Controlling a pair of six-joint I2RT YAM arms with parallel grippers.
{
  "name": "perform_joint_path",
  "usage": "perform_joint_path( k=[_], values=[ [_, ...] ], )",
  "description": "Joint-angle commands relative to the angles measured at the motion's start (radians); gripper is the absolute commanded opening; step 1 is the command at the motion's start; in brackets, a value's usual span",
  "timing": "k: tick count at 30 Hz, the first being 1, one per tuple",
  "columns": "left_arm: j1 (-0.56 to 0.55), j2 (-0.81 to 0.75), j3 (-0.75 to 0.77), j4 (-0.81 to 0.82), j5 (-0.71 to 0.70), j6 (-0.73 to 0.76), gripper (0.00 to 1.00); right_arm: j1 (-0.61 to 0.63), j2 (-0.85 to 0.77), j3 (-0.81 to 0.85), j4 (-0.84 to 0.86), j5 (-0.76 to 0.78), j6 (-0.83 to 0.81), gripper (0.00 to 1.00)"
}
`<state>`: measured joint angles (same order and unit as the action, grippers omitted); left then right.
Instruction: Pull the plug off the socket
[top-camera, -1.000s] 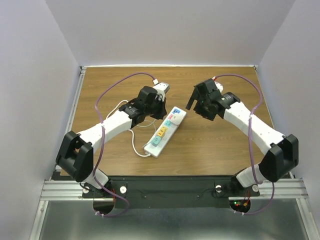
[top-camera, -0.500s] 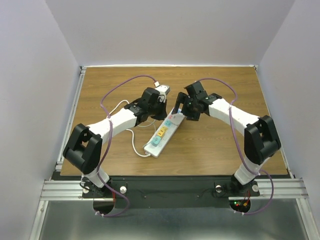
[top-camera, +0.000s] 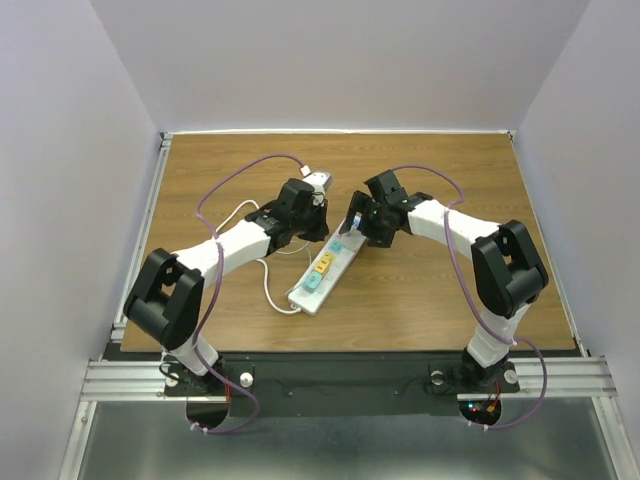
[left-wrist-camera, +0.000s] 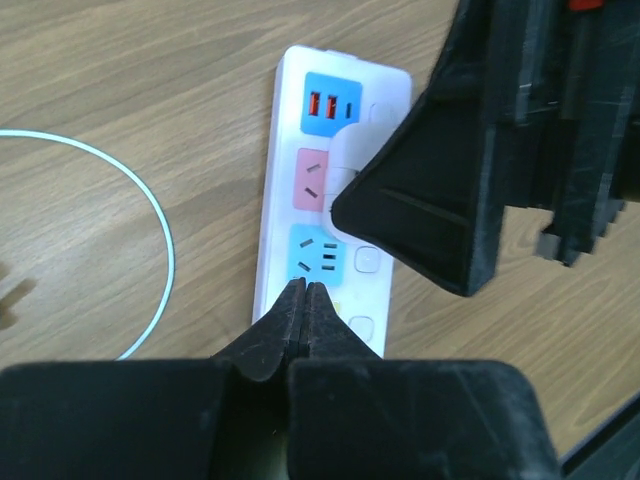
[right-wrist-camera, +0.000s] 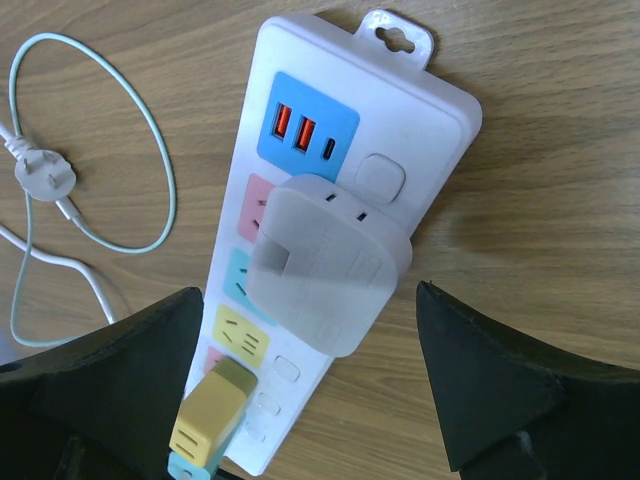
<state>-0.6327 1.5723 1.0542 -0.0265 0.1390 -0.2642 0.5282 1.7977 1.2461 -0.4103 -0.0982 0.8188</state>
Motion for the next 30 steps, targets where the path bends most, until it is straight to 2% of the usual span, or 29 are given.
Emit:
perform_joint_path(
  k=[1,10,21,26,30],
  values=[
    [0.007,0.064,0.0,0.049,-0.003,-0.017,0.0,-0.013,0.02,-0.01,0.057,-0.02,0.037,0.91],
    [0.013,0.193,0.043,0.092,0.111,-0.021,0.0,-0.017,0.012,-0.027,0.068,-0.018,0.056,0.89],
    [0.013,0.115,-0.054,0.119,0.2,-0.049,0.0,-0.022,0.02,-0.034,0.076,-0.029,0.063,0.8],
    [0.013,0.129,-0.1,0.094,0.205,-0.056,0.0,-0.027,0.052,-0.014,0.079,-0.047,0.068,0.78],
    [0.013,0.112,-0.126,0.102,0.198,-0.092,0.0,-0.027,0.084,-0.002,0.093,-0.067,0.077,0.72]
  ],
)
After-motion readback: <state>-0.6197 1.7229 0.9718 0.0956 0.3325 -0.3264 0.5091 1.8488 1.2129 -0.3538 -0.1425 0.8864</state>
